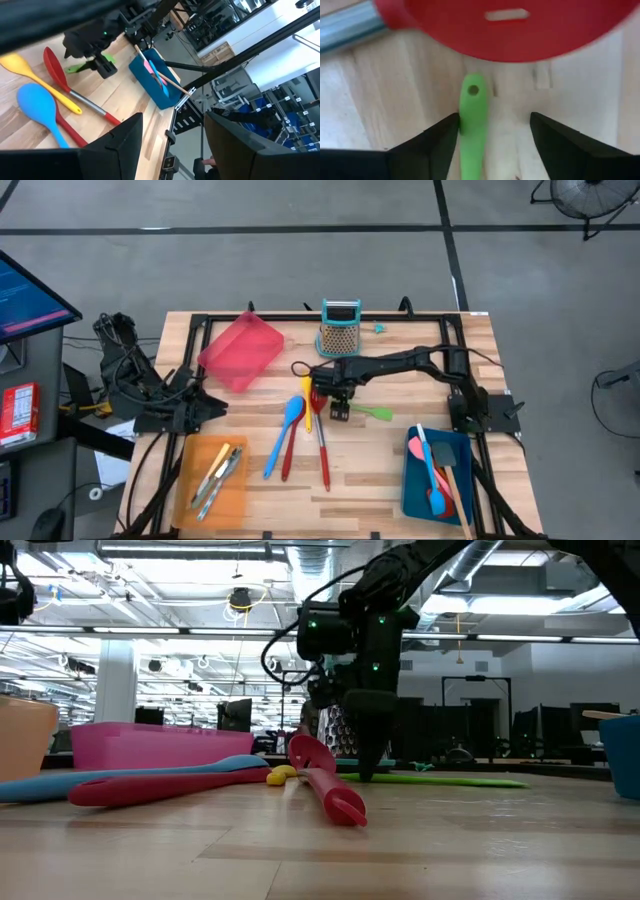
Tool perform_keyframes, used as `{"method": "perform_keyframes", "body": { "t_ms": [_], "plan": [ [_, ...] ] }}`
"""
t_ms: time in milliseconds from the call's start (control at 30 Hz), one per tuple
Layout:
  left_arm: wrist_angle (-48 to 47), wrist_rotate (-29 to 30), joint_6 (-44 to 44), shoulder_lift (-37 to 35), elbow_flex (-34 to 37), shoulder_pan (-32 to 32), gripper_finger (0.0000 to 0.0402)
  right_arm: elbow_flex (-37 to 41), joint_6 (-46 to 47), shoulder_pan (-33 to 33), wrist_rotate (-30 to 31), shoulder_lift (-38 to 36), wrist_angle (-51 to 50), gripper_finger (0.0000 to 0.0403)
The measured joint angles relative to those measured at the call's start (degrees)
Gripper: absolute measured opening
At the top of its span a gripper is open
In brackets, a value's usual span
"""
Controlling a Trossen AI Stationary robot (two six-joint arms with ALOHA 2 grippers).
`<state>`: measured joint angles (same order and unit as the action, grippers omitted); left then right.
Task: Pick & Place Kitchen Items
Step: Put the green spatula into the blue bin
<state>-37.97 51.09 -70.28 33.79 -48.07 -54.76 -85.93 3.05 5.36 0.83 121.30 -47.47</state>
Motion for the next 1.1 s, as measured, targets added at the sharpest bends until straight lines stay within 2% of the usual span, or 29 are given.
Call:
{"method": "perform_keyframes", "body": {
  "t_ms": [233, 367, 800, 1100],
  "plan": [
    [0.1, 0.0, 0.0, 0.0, 0.0, 0.0, 0.0195, 0.0, 0.2, 1.8, -5.1, 0.0, -0.3, 0.0108],
    [0.1, 0.0, 0.0, 0.0, 0.0, 0.0, 0.0195, 0.0, -0.2, 1.5, -5.4, 0.0, 0.2, 0.0068],
    [0.4, 0.1, 0.0, 0.0, 0.0, 0.0, 0.0195, -0.1, -0.1, 1.4, -6.3, -2.6, -1.1, 0.0054],
    [0.4, 0.1, 0.0, 0.0, 0.0, 0.0, 0.0195, 0.0, 1.1, 1.1, -9.1, -10.2, -0.1, 0.0051]
  ]
}}
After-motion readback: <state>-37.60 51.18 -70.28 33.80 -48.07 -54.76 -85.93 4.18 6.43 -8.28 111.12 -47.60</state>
